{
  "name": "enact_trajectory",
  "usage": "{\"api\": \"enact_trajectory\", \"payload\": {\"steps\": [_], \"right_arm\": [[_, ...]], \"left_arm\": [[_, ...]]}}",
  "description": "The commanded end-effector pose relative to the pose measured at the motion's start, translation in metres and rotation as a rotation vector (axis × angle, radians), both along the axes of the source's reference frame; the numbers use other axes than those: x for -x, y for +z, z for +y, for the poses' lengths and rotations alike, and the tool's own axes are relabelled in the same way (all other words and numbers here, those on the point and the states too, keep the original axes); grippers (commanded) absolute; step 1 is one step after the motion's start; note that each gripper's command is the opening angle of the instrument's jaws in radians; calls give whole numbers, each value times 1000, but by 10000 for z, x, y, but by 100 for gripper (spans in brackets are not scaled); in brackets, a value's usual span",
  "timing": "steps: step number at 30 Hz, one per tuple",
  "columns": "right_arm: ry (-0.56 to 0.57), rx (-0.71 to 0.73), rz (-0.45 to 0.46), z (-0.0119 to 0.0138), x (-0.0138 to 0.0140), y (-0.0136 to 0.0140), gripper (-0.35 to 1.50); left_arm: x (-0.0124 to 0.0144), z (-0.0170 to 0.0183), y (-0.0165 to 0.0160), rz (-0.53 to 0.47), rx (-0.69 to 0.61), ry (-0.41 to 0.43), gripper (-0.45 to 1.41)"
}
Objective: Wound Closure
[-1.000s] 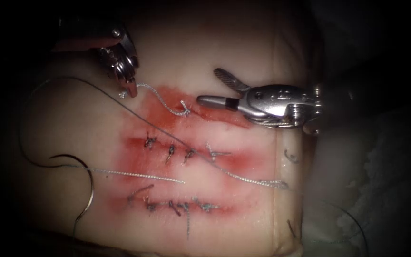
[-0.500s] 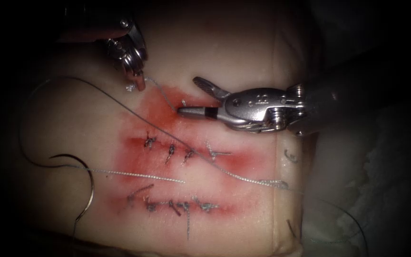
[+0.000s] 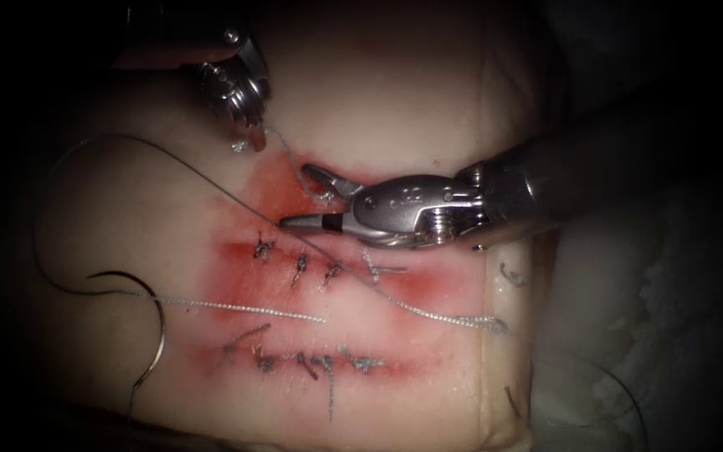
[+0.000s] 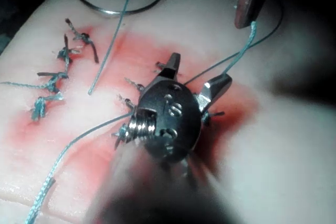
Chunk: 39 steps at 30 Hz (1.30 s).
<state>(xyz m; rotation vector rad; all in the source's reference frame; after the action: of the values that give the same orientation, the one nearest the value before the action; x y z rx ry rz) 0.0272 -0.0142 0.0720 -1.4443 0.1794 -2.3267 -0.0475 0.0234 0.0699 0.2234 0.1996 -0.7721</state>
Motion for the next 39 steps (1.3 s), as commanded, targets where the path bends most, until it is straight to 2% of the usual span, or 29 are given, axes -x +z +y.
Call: {"api": "enact_trajectory", "payload": {"steps": [1, 8, 19, 32, 39], "right_arm": [[6, 1, 1, 4, -9, 5, 130], [14, 3, -4, 12, -16, 14, 130], [14, 10, -16, 7, -28, 32, 131], [22, 11, -21, 14, -36, 38, 128], [24, 11, -22, 15, -40, 39, 110]], "left_arm": [[7, 8, -1, -3, 5, -2, -45], [10, 7, -11, -5, 1, -3, -45], [18, 3, -23, -8, 4, -6, -45], [21, 0, -26, -11, 5, -7, -45], [23, -3, -28, -12, 4, -2, -45]]}}
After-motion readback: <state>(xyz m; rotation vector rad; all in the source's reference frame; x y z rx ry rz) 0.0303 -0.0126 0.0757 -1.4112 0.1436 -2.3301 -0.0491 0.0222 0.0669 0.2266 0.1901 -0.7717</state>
